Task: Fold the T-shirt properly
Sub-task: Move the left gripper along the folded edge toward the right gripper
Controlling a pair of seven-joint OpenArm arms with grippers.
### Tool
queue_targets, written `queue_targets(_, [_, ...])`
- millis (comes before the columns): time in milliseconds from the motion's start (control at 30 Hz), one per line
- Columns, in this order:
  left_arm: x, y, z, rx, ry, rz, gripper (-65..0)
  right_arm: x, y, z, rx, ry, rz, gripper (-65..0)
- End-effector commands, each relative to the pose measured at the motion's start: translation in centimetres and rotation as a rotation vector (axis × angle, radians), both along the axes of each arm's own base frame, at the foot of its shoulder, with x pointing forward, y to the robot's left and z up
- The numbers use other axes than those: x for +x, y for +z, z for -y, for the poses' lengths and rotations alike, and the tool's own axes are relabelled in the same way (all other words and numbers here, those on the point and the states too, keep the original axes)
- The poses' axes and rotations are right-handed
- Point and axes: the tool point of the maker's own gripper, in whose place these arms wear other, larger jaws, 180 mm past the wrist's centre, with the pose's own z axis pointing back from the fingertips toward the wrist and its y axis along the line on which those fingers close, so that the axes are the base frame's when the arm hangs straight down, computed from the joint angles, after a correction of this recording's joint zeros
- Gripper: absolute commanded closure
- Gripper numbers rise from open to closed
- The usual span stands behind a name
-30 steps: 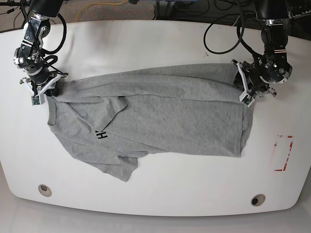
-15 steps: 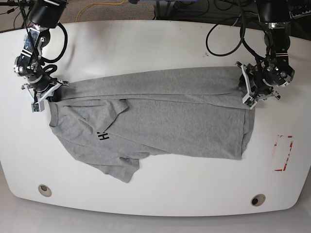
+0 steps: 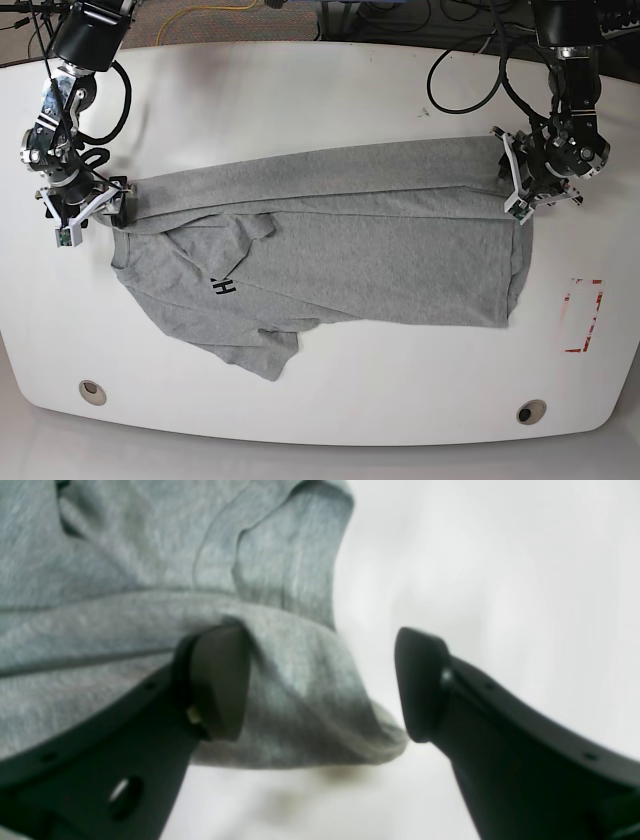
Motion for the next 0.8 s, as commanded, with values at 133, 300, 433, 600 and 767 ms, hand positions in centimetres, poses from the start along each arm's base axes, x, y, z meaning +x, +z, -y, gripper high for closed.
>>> queue_targets(133, [0.2,0.6,-1.0,0.047,0.006,0.001,-21.8,1.8,3.1,1.0,-0.034,0.001,0.09,-45.2])
queue_targets(300, [1.1,2.2,-0.5,0.054,-0.014,0.056,-21.9,0.9,4.3,0.7,-0.082,0.024,0.091,-45.2])
queue_targets(433, [1.6,3.4,0.0,0.059,-0.028,0.094,-22.1,0.2,5.3,-0.1,-0.111,0.05,0.097,-45.2])
queue_targets(600, [2.3,5.1,0.7,0.065,-0.048,0.148,-22.1,-1.2,4.8,-0.6,-0.125,0.064,0.066,-44.7])
queue_targets(767, [2.7,6.1,1.3,0.044,-0.058,0.181,-22.1,-2.1,3.8,-0.6,-0.107,0.046,0.045,-44.5])
